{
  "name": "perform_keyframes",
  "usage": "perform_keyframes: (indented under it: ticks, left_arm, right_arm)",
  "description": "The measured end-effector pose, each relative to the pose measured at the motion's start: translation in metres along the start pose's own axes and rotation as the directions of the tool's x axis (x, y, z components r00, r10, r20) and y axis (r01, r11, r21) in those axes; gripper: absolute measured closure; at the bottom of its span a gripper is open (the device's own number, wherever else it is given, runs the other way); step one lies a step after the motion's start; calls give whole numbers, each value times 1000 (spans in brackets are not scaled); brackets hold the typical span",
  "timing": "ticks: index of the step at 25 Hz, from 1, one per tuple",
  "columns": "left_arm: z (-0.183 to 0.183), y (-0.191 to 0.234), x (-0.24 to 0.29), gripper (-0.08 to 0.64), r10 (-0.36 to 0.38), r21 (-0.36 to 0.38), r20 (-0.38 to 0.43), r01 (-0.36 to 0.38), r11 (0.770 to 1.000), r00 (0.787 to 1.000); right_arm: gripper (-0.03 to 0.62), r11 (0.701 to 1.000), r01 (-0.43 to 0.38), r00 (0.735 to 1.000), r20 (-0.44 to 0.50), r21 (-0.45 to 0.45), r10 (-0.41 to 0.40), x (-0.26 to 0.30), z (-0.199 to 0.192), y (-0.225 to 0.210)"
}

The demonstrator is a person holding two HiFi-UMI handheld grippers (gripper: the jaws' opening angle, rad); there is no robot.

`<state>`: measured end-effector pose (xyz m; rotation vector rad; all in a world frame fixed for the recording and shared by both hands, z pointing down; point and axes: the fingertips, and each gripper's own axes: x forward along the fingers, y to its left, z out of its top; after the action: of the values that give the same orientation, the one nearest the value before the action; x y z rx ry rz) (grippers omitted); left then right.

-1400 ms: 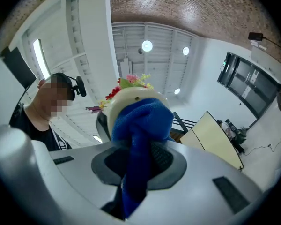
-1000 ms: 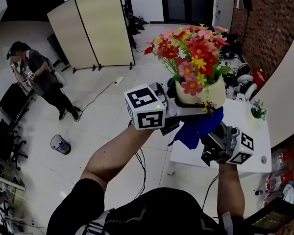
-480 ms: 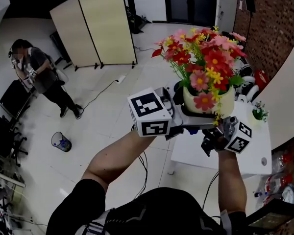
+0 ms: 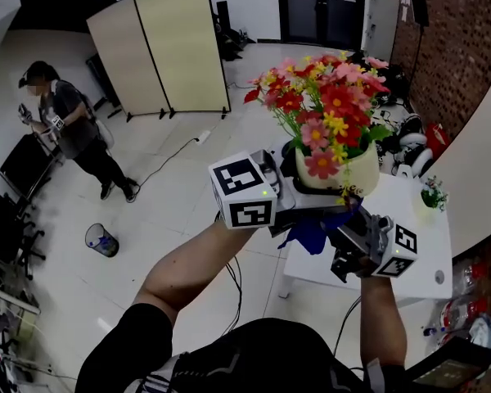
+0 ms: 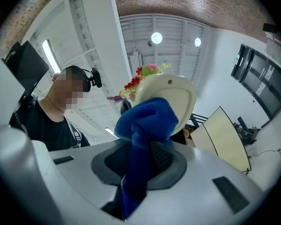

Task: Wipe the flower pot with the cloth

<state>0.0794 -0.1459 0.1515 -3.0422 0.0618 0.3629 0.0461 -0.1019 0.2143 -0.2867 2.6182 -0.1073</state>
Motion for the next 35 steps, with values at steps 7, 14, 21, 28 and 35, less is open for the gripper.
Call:
perform_keyframes:
  ticks: [7, 14, 21, 28, 35]
  left_arm:
    - [3, -3, -2, -23, -18, 0, -2, 18, 1000, 1000]
    - [4, -7, -3, -23, -34, 23, -5, 34, 999, 999]
    - [-4, -7, -4, -23, -29, -39, -24, 28, 999, 999]
    - [-7, -2, -5, -23, -7, -28, -36, 6, 1000, 999]
    - [-9, -2, -2, -23, -7, -63, -10, 7, 998, 1000]
  right_arm:
    - [526, 997, -74, 997, -36, -9, 73, -4, -7, 28]
    - [526, 989, 146, 989, -29, 40, -144, -21, -14, -53]
    - [526, 990, 107, 994, -8, 93, -106, 4, -3, -63]
    - [527, 995, 39, 999, -3, 86, -39, 6, -5, -30]
    - [528, 999, 22, 1000, -21, 32, -22, 0, -4, 20]
